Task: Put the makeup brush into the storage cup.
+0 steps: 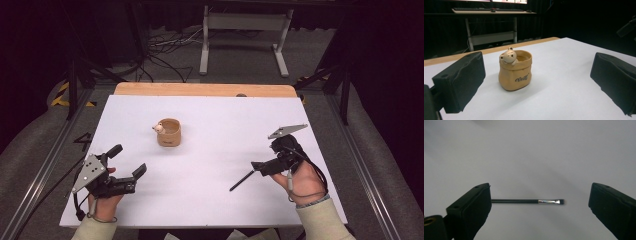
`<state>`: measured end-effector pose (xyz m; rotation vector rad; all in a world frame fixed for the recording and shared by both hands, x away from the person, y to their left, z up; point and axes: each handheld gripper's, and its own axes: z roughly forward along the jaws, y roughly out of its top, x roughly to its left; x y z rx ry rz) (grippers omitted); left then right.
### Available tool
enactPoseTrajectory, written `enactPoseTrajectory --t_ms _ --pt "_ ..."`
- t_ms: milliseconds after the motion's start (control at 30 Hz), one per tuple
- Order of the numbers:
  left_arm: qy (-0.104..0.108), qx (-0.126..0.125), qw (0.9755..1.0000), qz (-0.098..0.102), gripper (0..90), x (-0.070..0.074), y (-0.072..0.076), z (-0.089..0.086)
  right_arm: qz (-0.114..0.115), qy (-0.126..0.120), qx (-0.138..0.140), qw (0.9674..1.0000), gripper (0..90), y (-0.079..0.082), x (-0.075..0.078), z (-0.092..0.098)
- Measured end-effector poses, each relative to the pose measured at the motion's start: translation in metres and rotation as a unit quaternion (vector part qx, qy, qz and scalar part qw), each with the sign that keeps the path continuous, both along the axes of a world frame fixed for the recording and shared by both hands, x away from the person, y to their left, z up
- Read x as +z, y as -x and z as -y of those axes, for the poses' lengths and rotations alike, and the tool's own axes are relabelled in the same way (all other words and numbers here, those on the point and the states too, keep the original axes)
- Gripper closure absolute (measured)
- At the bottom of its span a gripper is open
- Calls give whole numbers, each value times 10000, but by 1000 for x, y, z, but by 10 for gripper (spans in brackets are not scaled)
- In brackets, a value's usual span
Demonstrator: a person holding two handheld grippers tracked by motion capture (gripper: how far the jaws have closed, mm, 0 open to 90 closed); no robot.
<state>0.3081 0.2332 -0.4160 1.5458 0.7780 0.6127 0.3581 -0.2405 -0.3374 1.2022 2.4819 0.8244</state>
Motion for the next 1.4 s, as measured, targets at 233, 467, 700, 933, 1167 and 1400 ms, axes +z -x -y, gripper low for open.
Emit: enactPoseTrajectory --t_ms 233,467,700,933,1167,1400 --pt "-11 -87 9999 -58 3 -2 1 2 -399 98 -50 9991 57 -5 -3 -6" --pt "38 -210 9998 -58 3 -2 1 2 -681 30 -234 9974 71 -12 -9 -7" --pt "-133 -305 9994 11 2 -2 0 6 -993 301 -245 9943 73 -18 -18 -17" --pt "-213 -360 9991 23 2 -2 -3 10 -1140 303 -380 9923 57 -18 -24 -20" --pt "-258 -418 9988 35 2 -2 -4 13 -1442 584 -331 9873 58 -17 -31 -24" --pt "-358 -420 9985 53 2 -3 0 13 -1708 744 -285 9821 59 -19 -41 -28"
